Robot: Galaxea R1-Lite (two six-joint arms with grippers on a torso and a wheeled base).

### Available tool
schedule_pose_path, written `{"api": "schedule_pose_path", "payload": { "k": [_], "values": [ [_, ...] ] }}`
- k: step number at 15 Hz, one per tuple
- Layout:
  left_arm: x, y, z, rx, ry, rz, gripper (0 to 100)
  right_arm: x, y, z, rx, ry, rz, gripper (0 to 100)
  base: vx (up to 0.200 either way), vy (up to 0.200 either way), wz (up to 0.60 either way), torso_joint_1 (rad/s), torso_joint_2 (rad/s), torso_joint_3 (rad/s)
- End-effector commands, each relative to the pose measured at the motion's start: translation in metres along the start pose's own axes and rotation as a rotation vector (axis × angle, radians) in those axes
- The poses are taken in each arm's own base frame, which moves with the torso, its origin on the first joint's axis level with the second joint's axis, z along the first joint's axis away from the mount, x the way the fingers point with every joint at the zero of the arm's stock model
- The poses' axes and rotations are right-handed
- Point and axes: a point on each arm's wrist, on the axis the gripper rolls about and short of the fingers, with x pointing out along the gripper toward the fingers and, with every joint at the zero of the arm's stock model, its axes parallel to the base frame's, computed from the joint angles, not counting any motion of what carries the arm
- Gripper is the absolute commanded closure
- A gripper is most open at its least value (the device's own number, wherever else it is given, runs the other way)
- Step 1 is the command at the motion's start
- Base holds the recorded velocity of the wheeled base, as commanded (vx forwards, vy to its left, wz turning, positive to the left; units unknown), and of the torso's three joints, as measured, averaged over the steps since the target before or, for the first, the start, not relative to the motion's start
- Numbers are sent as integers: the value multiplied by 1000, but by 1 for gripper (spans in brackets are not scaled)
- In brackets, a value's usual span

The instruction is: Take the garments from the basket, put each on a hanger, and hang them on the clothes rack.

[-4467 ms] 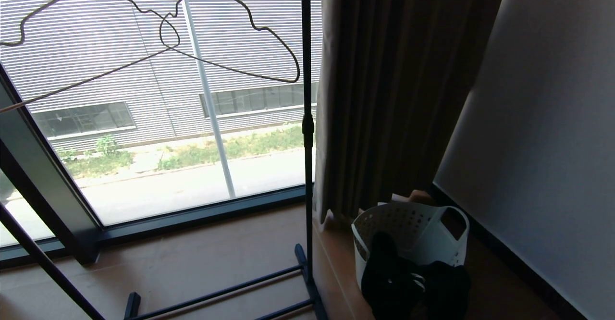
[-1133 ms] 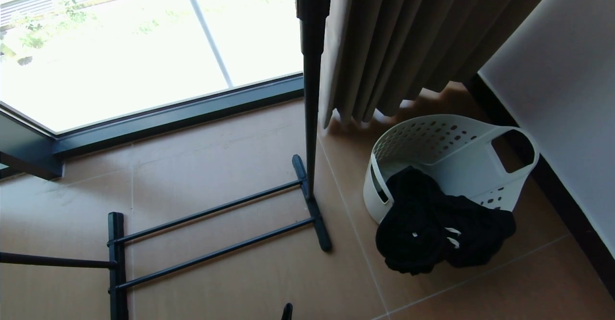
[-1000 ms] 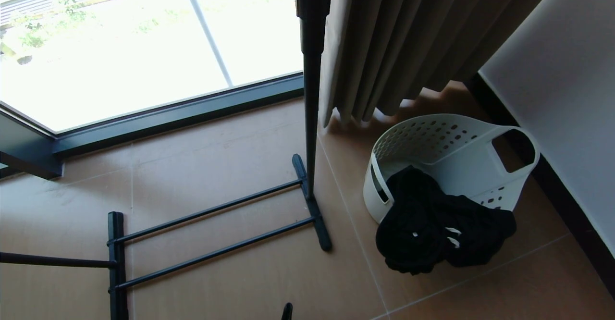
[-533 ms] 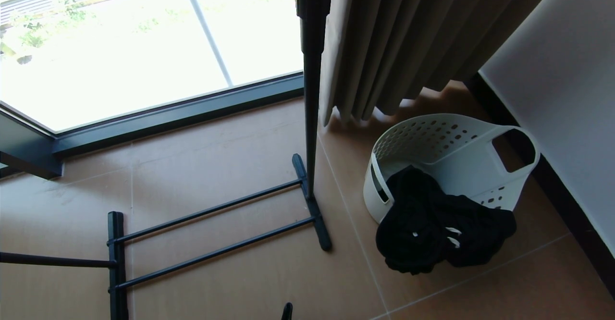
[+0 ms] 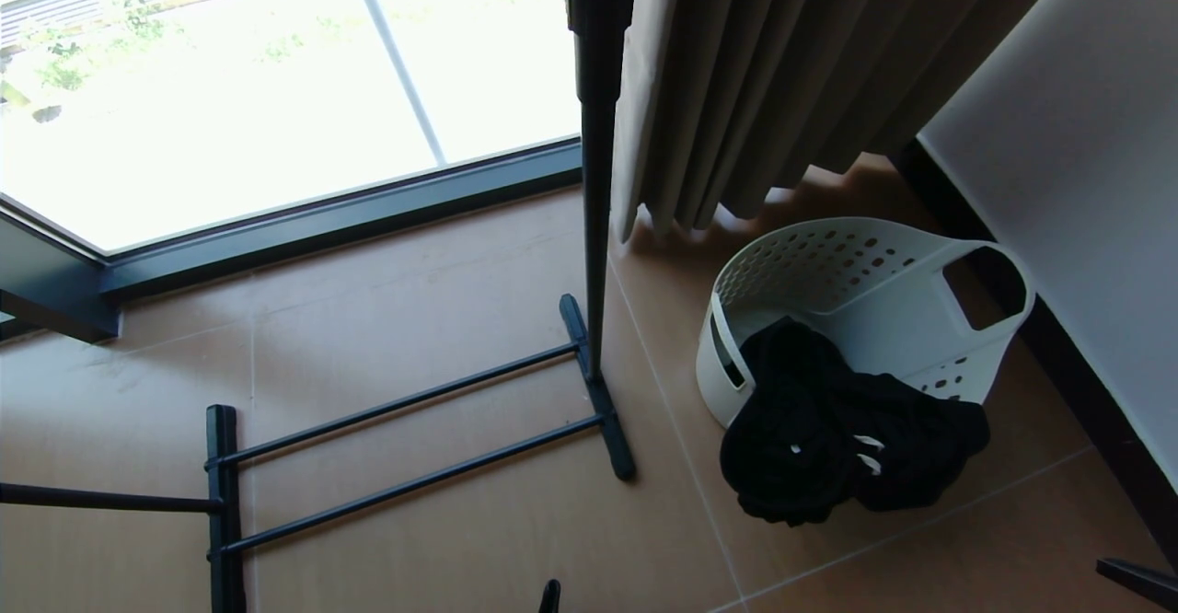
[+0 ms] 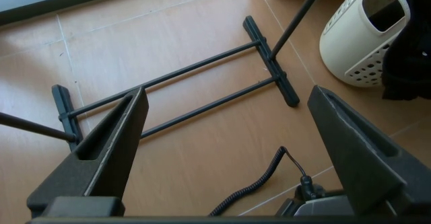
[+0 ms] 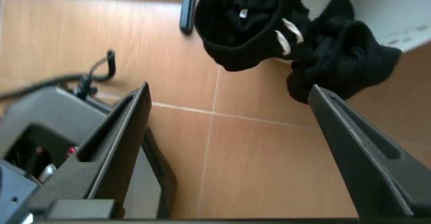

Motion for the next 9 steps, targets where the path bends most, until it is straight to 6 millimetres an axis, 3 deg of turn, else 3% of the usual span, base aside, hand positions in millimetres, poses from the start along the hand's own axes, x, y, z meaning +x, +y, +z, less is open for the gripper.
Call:
{"api": "schedule_pose_path", "payload": {
  "k": [1,5,9],
  "values": [
    [0,0,0,0,1,1,0,46,1,18,-110,178,67,0,0,0,0,0,0,0],
    [0,0,0,0,1,0,0,109,-3,53,-295,281,109,0,0,0,0,0,0,0],
    [0,0,0,-2,1,0,0,166,-41,77,-570,341,43,0,0,0,0,0,0,0]
  ]
}}
